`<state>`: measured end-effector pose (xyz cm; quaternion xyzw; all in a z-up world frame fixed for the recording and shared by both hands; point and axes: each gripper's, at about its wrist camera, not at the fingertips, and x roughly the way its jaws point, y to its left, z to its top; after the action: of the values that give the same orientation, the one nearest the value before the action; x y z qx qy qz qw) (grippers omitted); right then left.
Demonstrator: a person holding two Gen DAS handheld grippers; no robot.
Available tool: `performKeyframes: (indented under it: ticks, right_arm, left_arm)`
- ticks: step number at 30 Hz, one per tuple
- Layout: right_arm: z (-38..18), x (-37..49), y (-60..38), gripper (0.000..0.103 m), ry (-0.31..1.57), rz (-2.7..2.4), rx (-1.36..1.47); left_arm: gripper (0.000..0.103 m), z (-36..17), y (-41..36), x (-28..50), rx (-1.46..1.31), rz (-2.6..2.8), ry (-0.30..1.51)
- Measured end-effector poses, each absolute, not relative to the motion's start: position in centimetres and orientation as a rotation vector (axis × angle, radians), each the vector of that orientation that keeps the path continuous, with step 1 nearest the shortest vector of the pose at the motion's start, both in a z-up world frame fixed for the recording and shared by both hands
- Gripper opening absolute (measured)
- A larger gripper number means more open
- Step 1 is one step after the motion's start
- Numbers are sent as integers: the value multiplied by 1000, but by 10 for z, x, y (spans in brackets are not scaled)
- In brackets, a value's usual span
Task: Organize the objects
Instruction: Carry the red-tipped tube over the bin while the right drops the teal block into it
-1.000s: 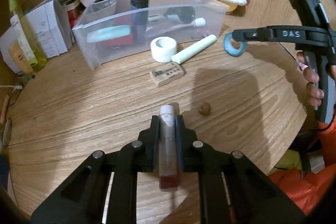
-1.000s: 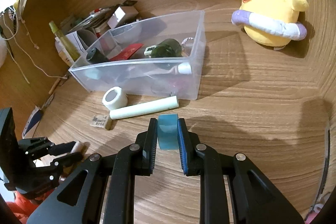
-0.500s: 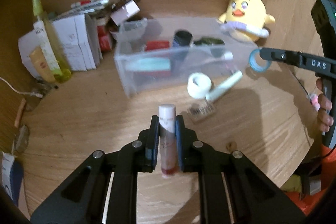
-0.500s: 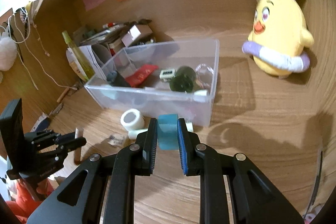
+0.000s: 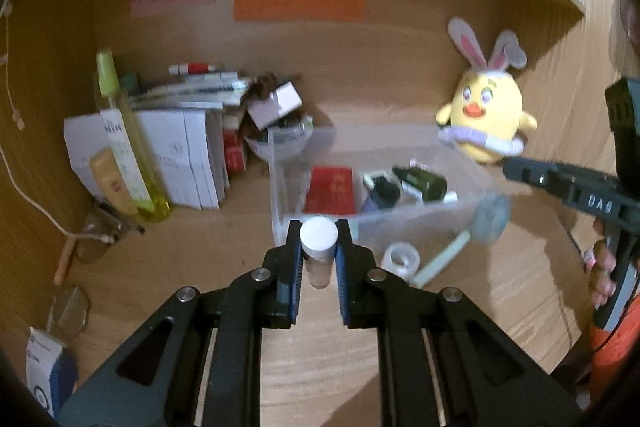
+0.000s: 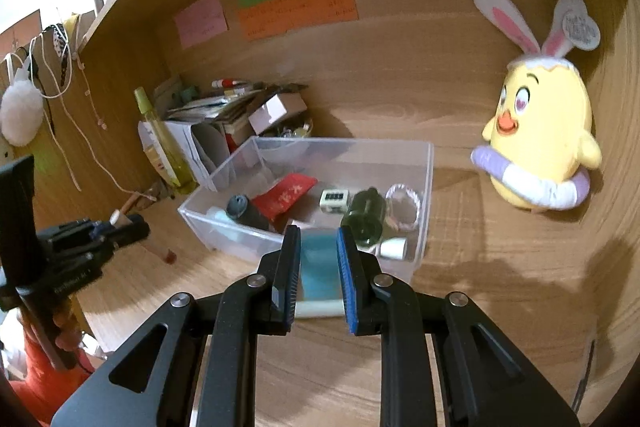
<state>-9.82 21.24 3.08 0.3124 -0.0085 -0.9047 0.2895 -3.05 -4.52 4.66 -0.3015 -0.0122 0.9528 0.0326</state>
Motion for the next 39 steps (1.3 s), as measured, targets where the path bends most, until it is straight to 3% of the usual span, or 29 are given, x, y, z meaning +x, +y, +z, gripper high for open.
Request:
performKeyframes:
  ticks: [7, 17, 31, 34, 36, 39]
  right_arm:
    - [37, -105, 206, 17, 0, -2423, 806]
    - [-12, -116, 222, 18, 24, -2413, 898]
    - [5, -115, 228, 25, 67, -2351, 848]
    - [23, -104, 235, 34, 98, -2401, 804]
    - [38, -93, 245, 51, 108, -2452, 751]
    - [52, -77, 262, 59, 116, -2540, 698]
  left_arm:
    - [14, 65, -47, -44, -842, 2963, -61]
    - [14, 60, -50, -70, -876, 2952, -125]
    - [14, 64, -43, -75, -875, 2961, -108]
    - [14, 69, -45, -76, -860, 2968, -109]
    - [14, 72, -46, -79, -849, 2972, -111]
    - [14, 75, -49, -84, -838, 2974, -118]
